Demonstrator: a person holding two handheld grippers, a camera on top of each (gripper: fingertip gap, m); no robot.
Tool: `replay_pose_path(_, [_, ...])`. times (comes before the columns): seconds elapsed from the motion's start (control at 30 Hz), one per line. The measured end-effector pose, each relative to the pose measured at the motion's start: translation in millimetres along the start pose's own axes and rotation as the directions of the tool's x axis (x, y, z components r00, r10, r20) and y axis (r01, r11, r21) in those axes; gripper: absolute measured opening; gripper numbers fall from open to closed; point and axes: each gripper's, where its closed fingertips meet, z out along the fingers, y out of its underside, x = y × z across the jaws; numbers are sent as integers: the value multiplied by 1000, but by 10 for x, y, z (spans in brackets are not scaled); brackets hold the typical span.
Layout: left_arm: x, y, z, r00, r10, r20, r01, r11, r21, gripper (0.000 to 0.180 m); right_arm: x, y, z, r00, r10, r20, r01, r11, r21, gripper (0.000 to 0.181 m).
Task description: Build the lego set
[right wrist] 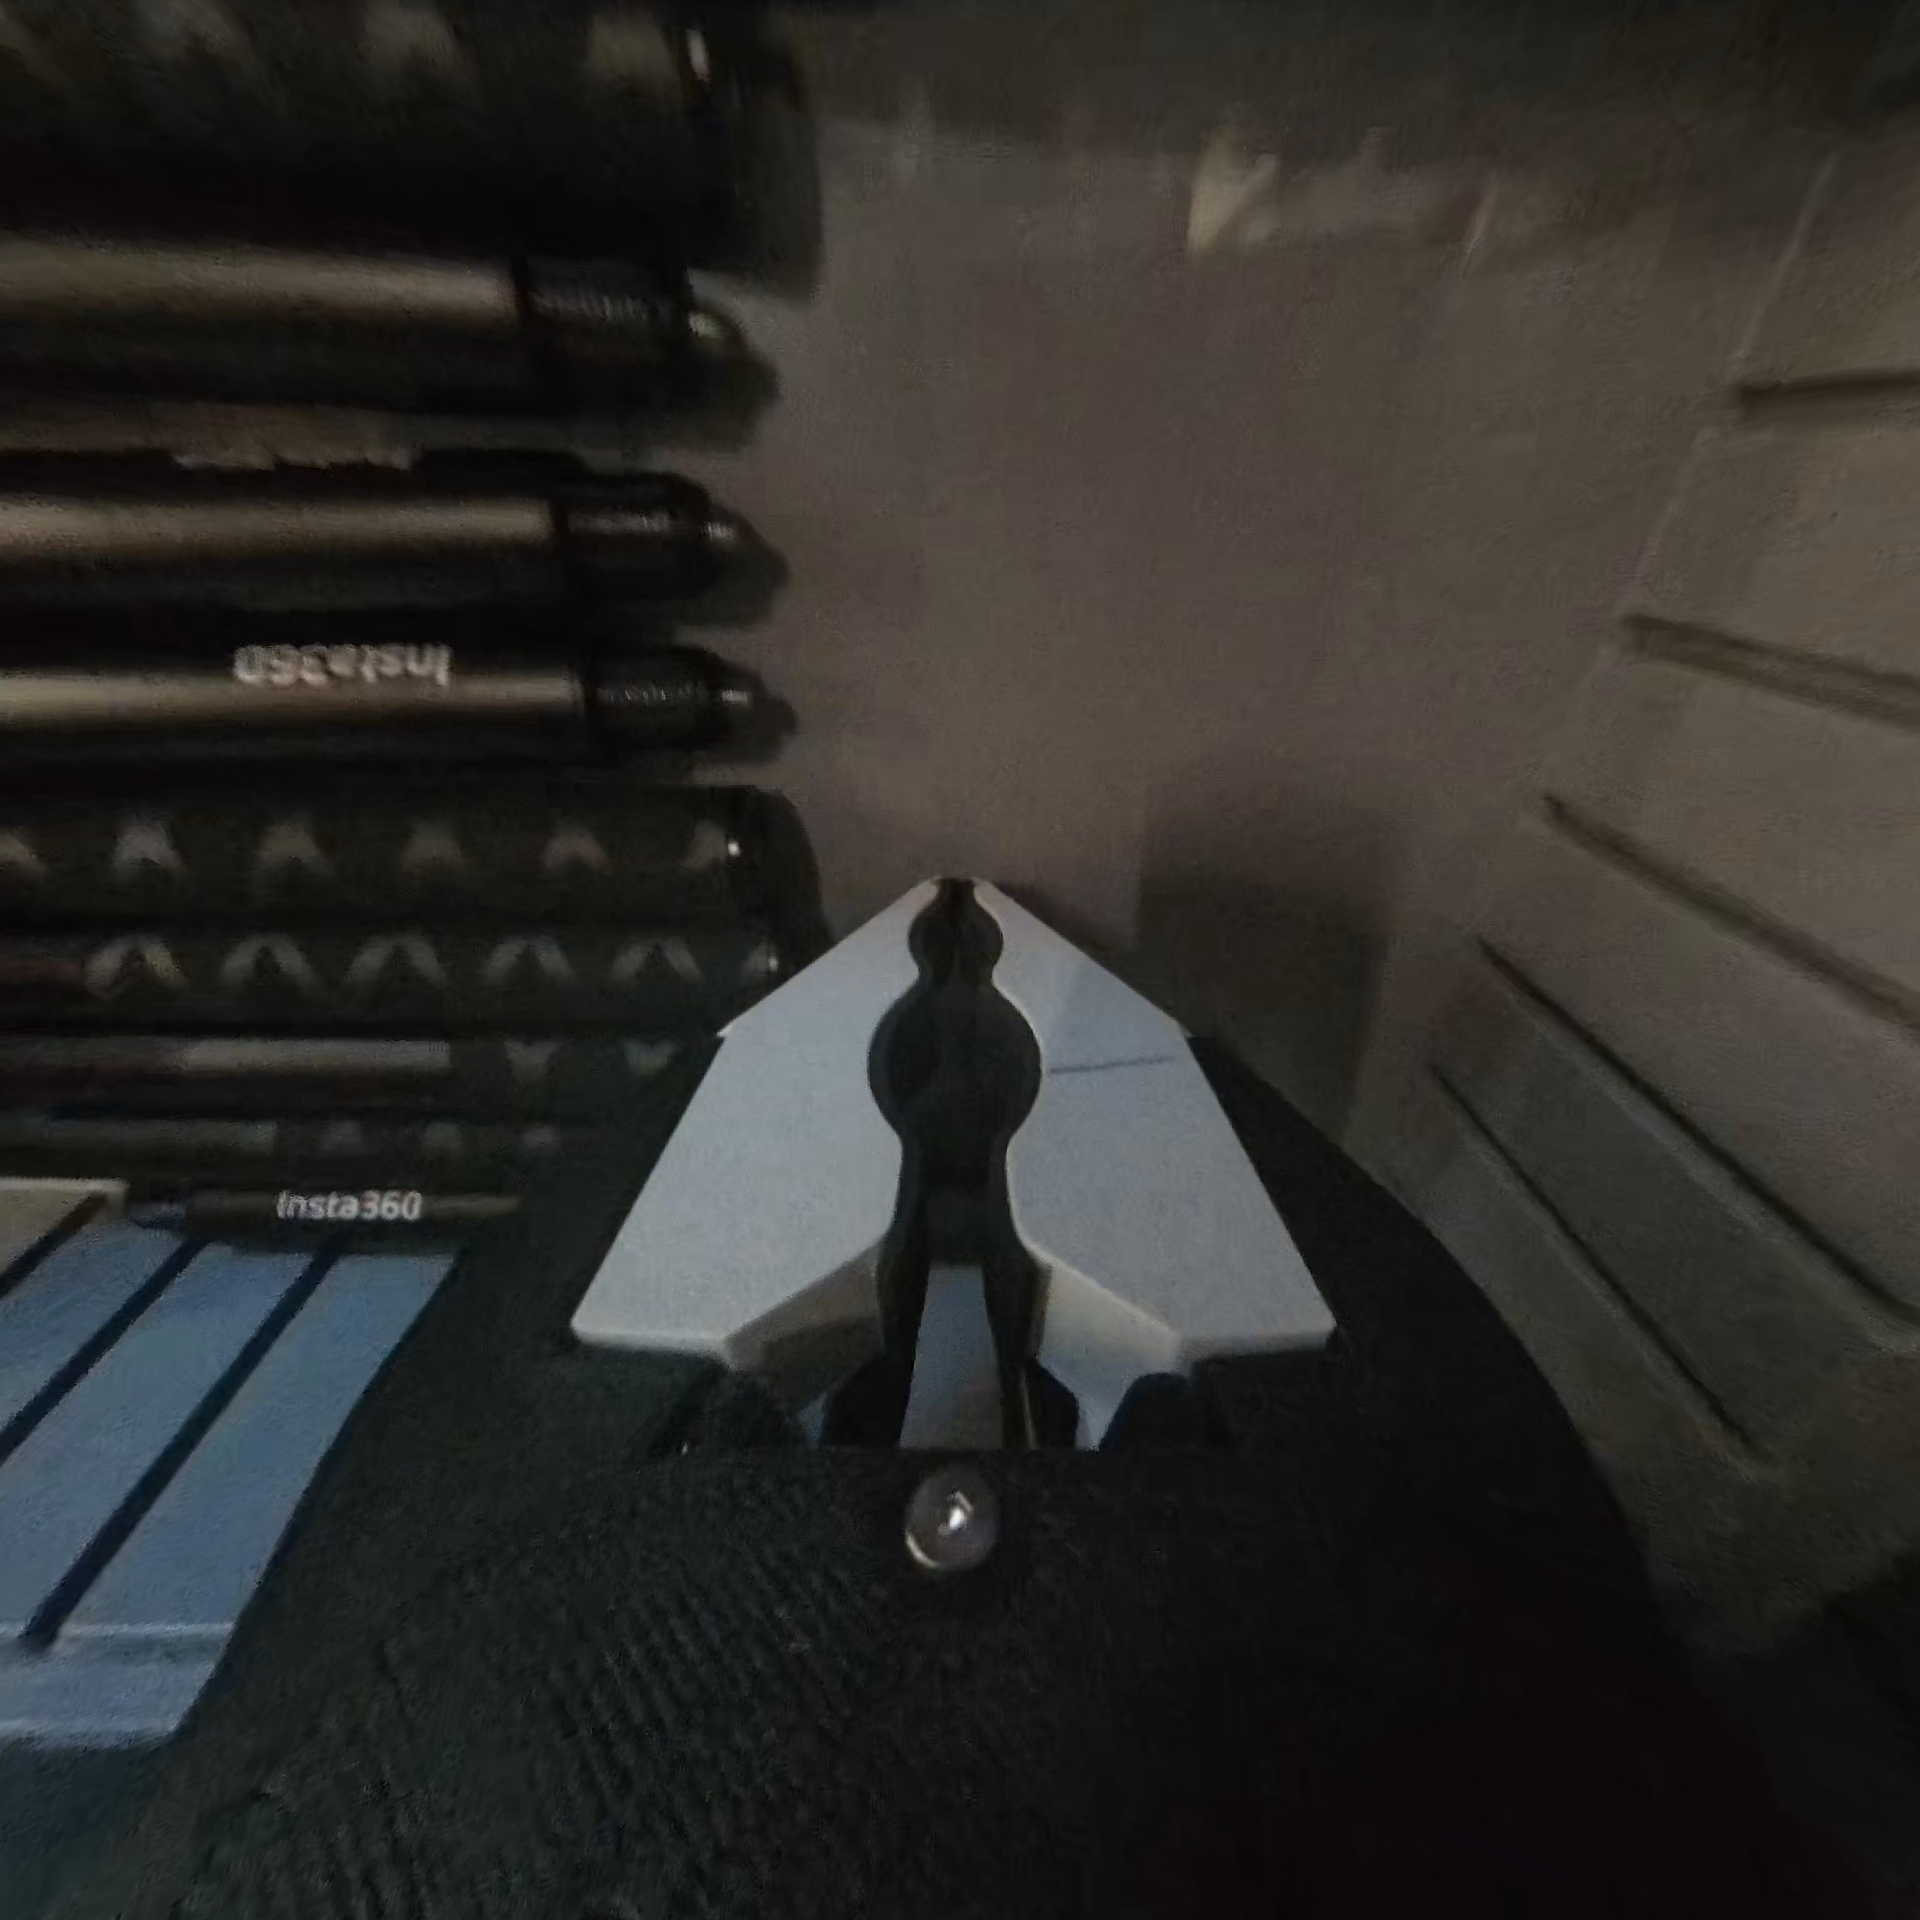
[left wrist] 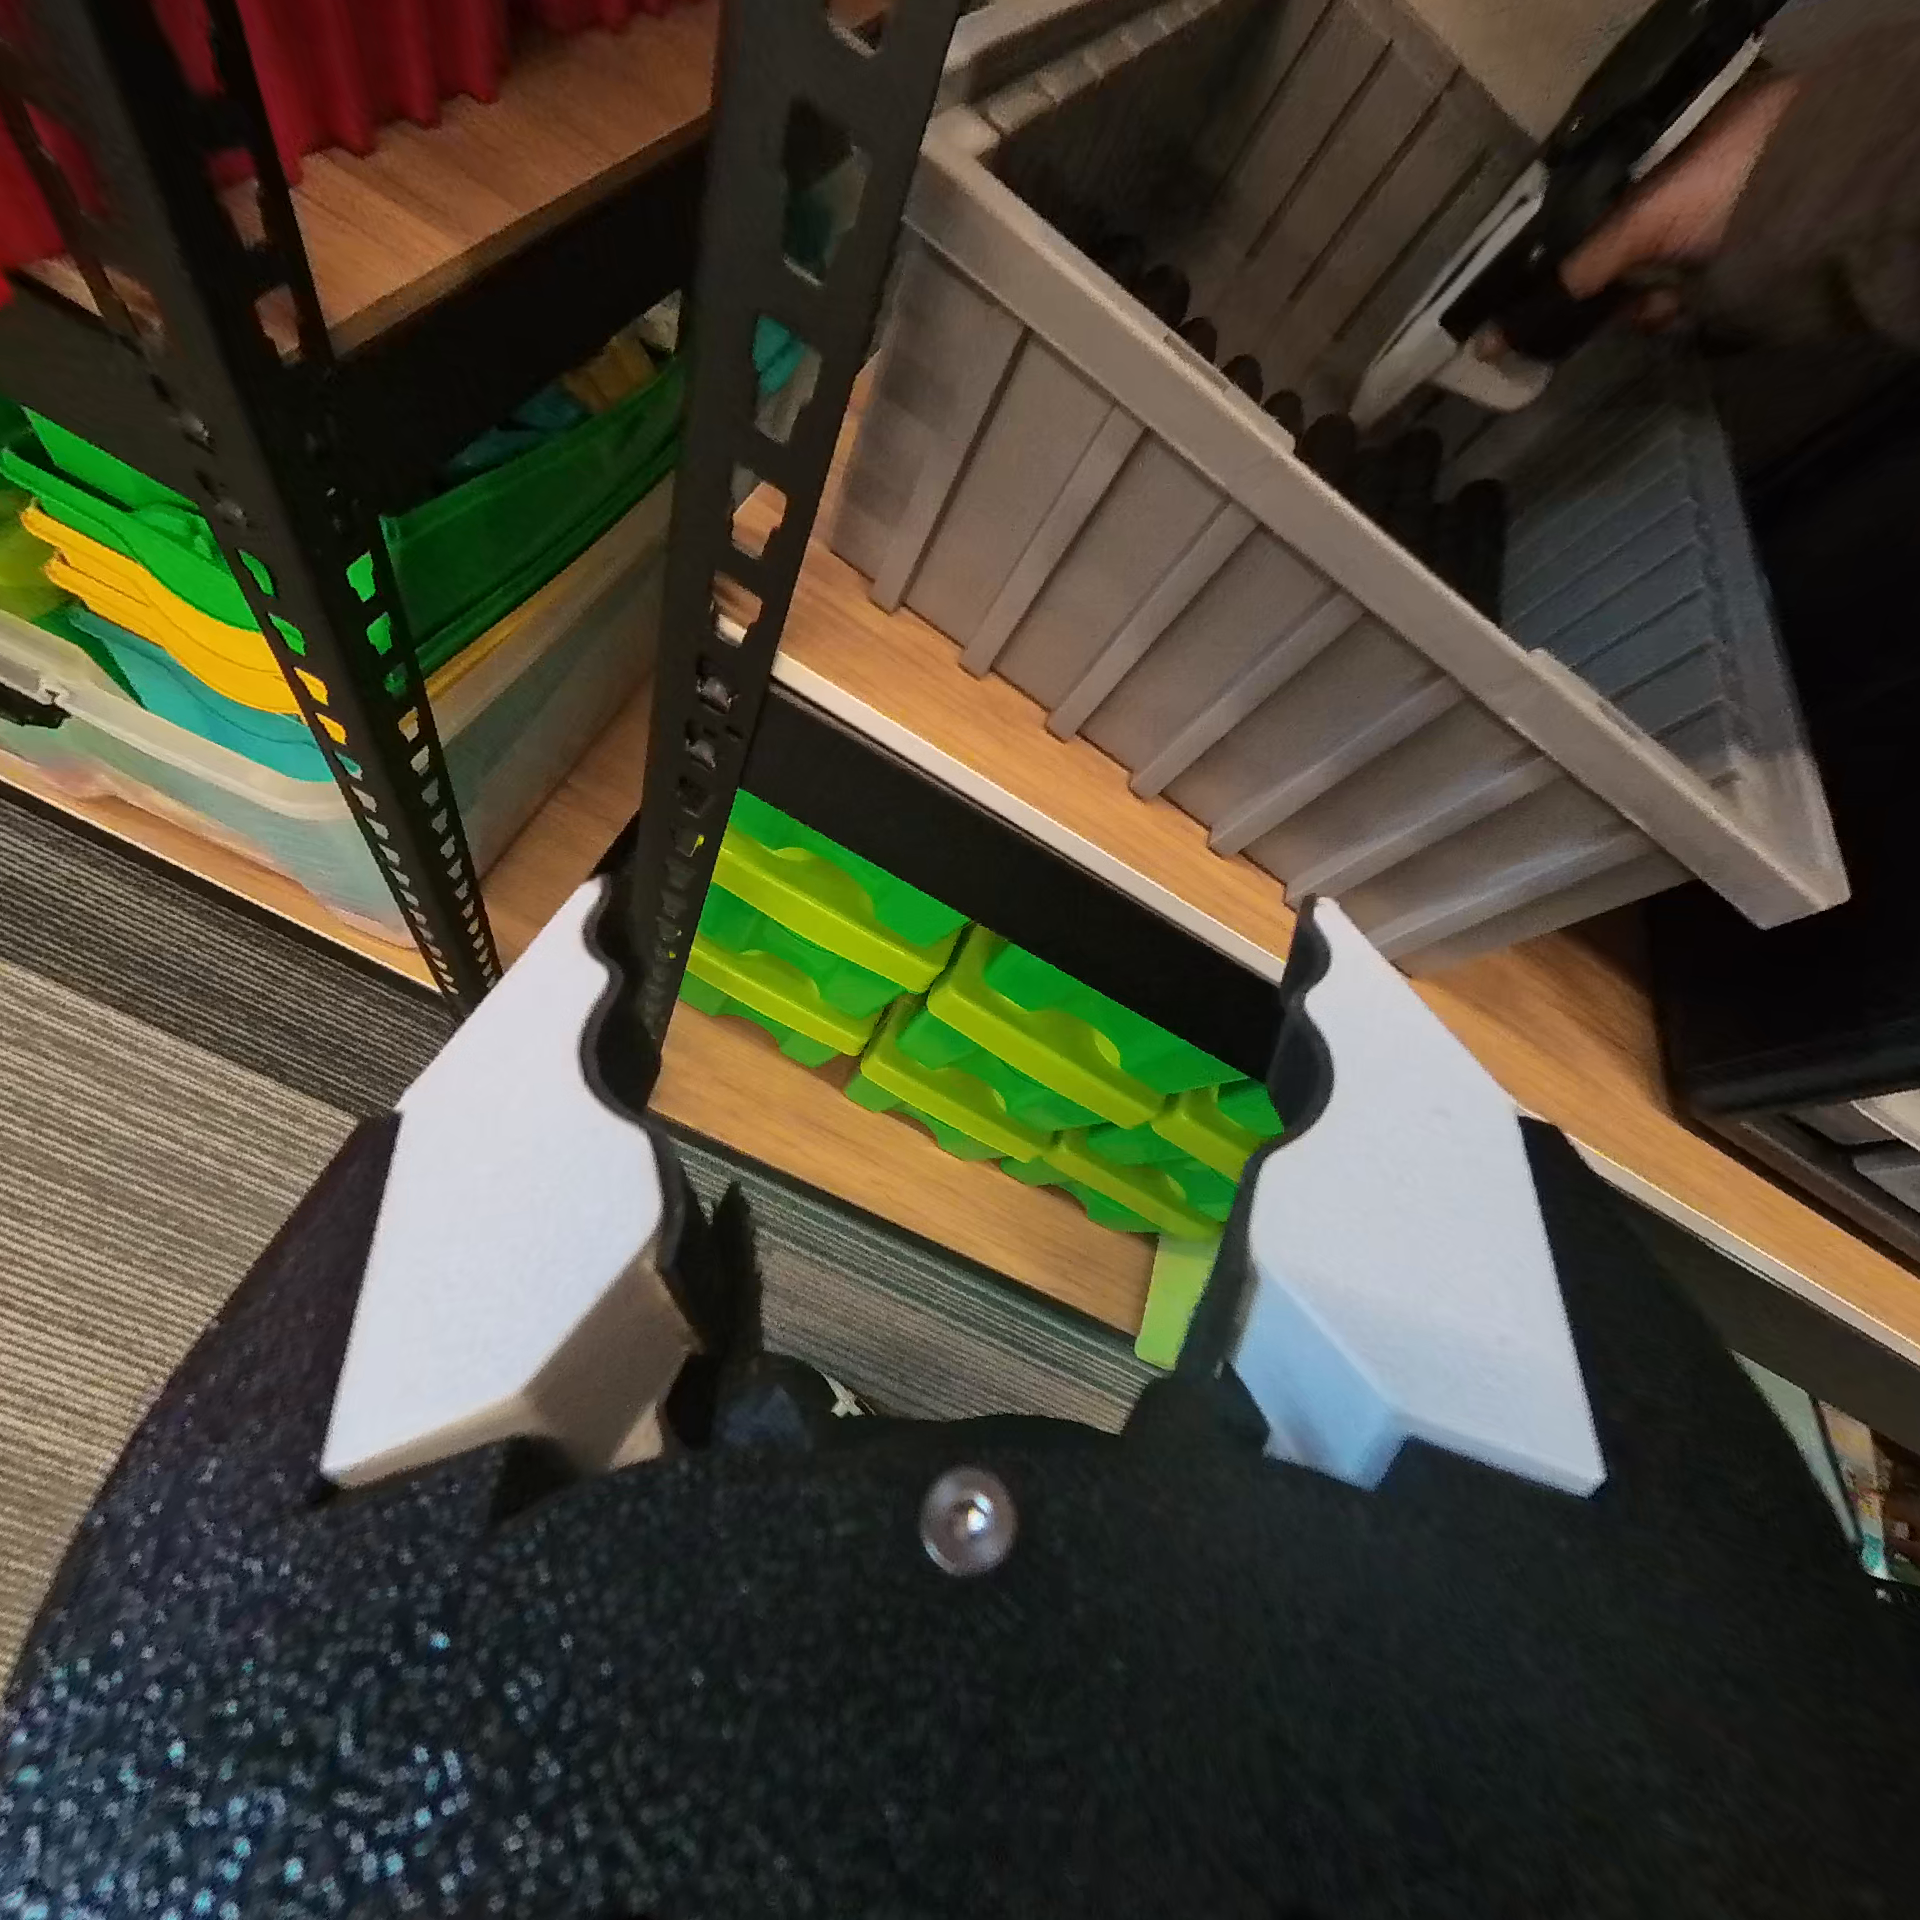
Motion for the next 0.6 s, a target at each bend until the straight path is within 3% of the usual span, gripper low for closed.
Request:
replay_pose_path(0.03, [8,-10,4,1000,1,-2,-1,1000,2,120,-16,63,34,1000,-11,2,12,1000,-28,0])
replay_pose_path(0.23, [30,-58,17,1000,2,-8,-2,1000,10,119,-278,110,-31,990,-59,131,66,997,-51,0])
replay_pose_path(0.33, [27,-59,31,1000,0,-8,0,1000,10,119,200,106,-109,991,3,-137,-7,1000,-29,0])
replay_pose_path(0.4, [26,-50,28,1000,-4,-11,4,1000,12,119,428,252,-86,967,14,-255,-38,995,-91,0])
replay_pose_path(0.5, [28,0,18,1000,5,-7,-5,1000,-1,119,439,405,36,972,4,-235,-43,986,-163,0])
replay_pose_path(0.6, [18,37,1,1000,-7,-7,7,1000,-5,119,190,368,26,997,46,-54,-52,990,-133,0])
